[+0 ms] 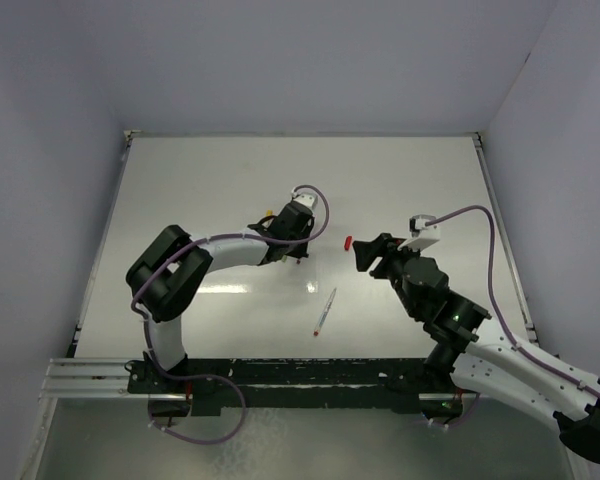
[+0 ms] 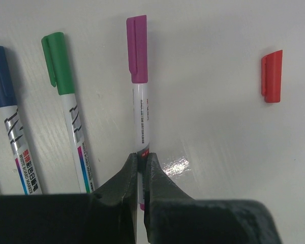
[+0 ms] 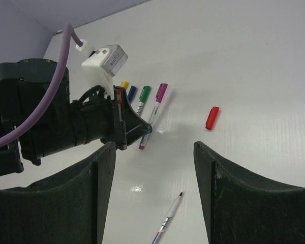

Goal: Insert the pens into the pen caps

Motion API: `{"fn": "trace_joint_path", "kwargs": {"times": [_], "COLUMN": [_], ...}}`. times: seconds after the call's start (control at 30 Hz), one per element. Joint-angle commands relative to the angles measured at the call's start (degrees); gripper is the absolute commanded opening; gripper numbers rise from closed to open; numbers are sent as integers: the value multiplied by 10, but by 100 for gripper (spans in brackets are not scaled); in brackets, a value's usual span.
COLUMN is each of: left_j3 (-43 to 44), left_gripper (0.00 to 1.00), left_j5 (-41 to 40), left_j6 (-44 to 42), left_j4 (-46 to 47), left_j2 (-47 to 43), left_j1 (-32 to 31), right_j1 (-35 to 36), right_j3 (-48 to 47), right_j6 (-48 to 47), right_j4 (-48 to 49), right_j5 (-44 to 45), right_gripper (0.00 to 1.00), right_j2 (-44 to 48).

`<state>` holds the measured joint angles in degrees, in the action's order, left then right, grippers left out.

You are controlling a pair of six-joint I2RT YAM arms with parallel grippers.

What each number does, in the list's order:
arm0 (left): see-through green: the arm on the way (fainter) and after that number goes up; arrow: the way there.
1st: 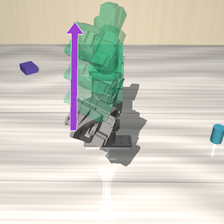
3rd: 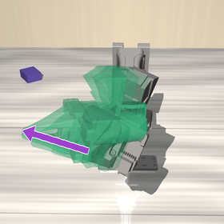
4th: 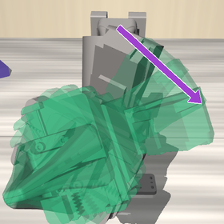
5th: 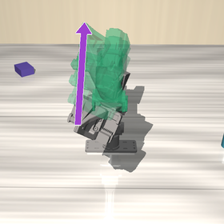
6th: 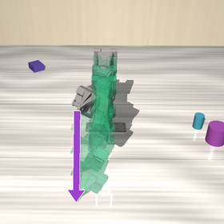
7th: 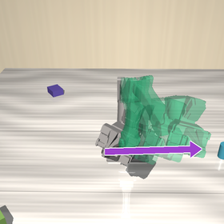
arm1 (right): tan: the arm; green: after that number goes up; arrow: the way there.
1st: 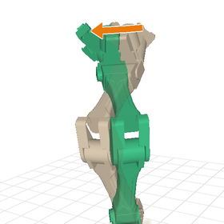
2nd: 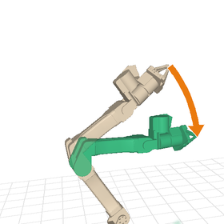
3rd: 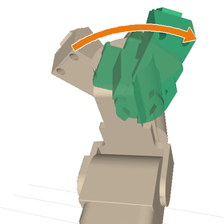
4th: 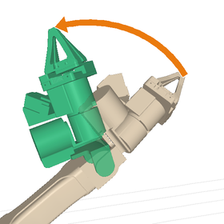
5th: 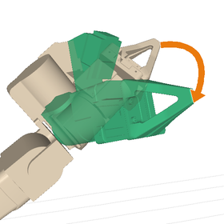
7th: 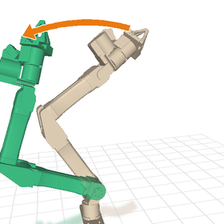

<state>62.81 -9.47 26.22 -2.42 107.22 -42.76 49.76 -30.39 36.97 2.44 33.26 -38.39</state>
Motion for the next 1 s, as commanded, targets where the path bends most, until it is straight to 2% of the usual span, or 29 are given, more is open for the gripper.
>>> {"fn": "trace_joint_path", "kwargs": {"times": [0.0, 0.17, 0.53, 0.8, 0.97], "left_j3": [25, 30, 37, 60, 48], "left_gripper": [8, 11, 30, 35, 37], "left_j5": [-15, -19, -20, -32, -11], "left_j6": [17, 25, 29, 2, -6], "left_j4": [-3, -10, -15, -34, -34], "left_j2": [12, 19, 17, -27, -80], "left_j1": [4, 4, 5, 6, 4], "right_j1": [-1, -1, -1, -1, -1], "right_j3": [5, 11, 17, 12, 7], "right_j6": [11, 17, 14, 6, 13], "right_j4": [29, 33, 39, 39, 31], "right_j5": [-11, -17, -25, -22, -15], "right_gripper": [65, 65, 65, 66, 66], "right_j2": [0, -9, -9, -15, -15]}}
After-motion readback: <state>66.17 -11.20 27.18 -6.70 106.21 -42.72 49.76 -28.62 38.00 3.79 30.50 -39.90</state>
